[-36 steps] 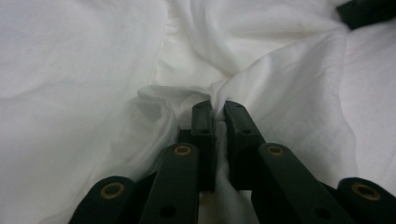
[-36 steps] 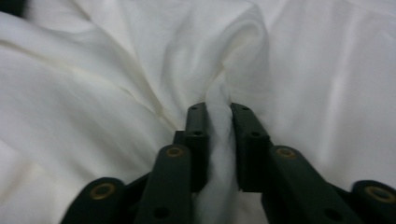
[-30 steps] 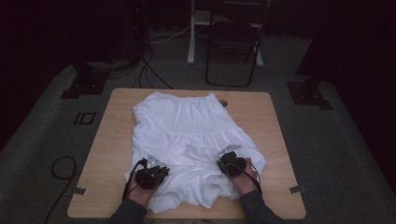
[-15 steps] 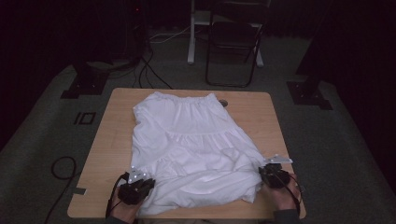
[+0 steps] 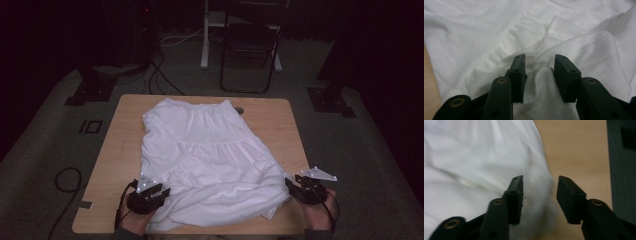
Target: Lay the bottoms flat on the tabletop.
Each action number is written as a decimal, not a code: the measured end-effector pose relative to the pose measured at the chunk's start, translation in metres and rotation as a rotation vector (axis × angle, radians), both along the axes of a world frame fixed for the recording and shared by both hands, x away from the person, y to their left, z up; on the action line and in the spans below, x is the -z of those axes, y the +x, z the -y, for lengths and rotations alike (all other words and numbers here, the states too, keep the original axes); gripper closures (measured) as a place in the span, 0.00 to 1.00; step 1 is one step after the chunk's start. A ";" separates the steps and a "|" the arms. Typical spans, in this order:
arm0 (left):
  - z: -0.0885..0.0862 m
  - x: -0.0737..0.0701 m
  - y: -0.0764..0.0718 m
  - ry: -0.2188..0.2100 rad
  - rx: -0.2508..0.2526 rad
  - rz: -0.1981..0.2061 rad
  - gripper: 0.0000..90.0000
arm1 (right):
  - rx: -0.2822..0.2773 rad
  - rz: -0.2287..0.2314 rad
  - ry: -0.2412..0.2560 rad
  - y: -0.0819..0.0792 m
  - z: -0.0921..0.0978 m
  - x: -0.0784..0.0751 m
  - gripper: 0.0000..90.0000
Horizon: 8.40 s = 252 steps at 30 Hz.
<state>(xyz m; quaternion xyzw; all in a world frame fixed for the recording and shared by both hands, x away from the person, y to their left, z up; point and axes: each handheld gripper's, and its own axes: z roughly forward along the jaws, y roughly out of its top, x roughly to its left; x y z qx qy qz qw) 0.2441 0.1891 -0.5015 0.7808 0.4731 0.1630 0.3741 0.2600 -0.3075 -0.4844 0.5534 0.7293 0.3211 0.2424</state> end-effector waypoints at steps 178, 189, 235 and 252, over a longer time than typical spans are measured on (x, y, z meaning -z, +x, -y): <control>-0.134 -0.055 -0.035 0.178 -0.566 0.243 0.54 | -0.083 -0.063 -0.124 -0.021 -0.005 0.033 0.56; -0.100 -0.007 0.003 0.172 -0.381 0.073 0.54 | -0.076 -0.131 -0.125 -0.018 0.000 0.046 0.53; -0.085 0.032 -0.031 0.087 -0.190 -0.131 0.94 | 0.052 -0.182 -0.105 -0.051 0.047 0.047 0.94; -0.084 0.005 0.005 0.067 -0.321 -0.004 0.59 | -0.022 -0.073 -0.063 -0.022 0.014 0.026 0.55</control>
